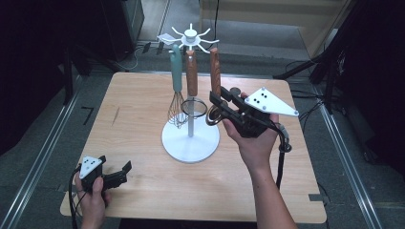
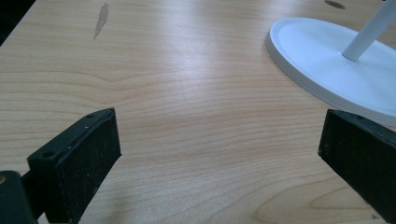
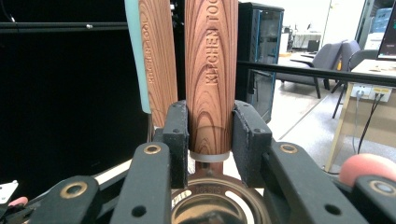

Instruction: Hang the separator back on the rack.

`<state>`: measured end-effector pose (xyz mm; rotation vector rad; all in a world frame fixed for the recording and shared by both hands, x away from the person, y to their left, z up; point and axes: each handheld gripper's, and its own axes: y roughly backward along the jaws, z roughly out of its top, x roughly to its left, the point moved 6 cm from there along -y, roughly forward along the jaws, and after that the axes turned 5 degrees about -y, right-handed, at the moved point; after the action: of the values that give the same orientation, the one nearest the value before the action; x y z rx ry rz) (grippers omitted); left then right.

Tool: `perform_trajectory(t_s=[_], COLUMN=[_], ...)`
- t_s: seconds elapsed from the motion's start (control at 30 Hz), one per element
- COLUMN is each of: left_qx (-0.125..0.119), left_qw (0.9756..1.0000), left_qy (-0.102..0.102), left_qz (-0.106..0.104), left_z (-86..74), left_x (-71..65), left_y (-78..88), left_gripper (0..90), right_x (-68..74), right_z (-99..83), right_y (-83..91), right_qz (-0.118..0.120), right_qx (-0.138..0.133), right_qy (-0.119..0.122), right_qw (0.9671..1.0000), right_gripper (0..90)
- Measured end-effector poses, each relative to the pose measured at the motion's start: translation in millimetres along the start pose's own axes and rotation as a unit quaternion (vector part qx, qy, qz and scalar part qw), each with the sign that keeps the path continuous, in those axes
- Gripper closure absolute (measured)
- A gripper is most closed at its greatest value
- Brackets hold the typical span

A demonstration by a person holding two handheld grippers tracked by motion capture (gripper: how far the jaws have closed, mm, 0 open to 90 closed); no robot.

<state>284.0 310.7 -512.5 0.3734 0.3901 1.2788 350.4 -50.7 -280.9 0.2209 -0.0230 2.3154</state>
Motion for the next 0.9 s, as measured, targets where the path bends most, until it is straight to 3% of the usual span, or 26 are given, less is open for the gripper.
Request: perform_trajectory(t_s=[0.53, 0.63, 0.9], left_qx=[-0.001, -0.001, -0.002], left_qw=[1.0, 1.0, 1.0], left_qy=[0.0, -0.001, -0.002], left_qz=[0.0, 0.001, 0.003], left_z=[-0.1, 0.0, 0.0], left_x=[-0.1, -0.2, -0.6], left_y=[0.1, -0.1, -0.6], left_gripper=[0.0, 0.0, 0.0], right_x=[1.5, 1.4, -2.2], right_z=[-1.0, -3.1, -12.5], right_y=[-9.8, -9.5, 0.1], right_qz=[0.0, 0.0, -0.024], right_qx=[0.017, 0.01, 0.01], right_qy=[0.0, 0.001, -0.004], right_qw=[0.9998, 1.0, 0.9997], right_gripper=[70.8, 70.1, 41.2])
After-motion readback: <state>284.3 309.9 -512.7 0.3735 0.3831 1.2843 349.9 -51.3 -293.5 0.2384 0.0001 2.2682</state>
